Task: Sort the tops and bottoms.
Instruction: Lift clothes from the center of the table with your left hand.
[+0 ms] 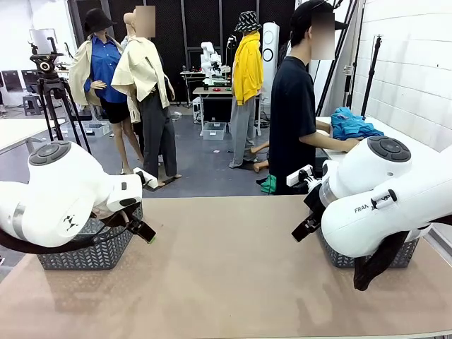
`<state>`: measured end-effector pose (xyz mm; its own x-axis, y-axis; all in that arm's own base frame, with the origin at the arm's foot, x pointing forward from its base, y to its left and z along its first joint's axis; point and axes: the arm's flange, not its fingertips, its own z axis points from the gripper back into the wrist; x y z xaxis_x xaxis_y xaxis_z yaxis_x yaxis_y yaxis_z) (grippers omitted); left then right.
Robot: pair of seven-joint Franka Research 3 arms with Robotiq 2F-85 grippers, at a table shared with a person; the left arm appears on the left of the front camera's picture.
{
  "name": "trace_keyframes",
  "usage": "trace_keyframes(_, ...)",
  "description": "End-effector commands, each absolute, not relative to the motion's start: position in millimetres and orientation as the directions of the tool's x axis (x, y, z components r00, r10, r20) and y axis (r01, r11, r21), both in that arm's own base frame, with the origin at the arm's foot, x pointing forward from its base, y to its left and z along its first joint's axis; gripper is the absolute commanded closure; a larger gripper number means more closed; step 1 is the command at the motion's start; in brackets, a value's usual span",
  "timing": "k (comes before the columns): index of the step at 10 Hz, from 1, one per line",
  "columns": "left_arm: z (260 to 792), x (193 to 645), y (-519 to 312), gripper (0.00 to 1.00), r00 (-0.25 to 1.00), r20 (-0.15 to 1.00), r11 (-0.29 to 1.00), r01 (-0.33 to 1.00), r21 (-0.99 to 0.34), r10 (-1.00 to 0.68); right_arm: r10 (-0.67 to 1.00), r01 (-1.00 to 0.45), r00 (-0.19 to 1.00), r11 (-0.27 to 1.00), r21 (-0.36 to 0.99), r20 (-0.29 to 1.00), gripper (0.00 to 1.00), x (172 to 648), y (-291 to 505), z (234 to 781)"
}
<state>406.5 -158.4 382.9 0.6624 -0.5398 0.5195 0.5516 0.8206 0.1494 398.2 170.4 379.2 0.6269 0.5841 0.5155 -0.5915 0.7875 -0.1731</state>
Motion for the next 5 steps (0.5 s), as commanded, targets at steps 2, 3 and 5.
trace_keyframes(2,433.9,404.8,-172.8,0.0,0.566,0.632,0.809,0.561,0.174,-0.529,0.561,-0.585,0.553,0.788,-0.191,0.616,0.0,411.2,177.5,431.9)
trace_keyframes(3,457.4,406.5,-163.6,0.0,0.52,0.676,0.816,0.536,0.217,-0.522,0.542,-0.56,0.516,0.799,-0.217,0.663,0.0,418.3,170.5,463.6)
trace_keyframes(5,506.0,412.9,-114.1,0.0,0.509,0.684,0.844,0.425,0.328,-0.522,0.489,-0.41,0.503,0.861,-0.302,0.712,0.0,428.5,120.4,524.1)
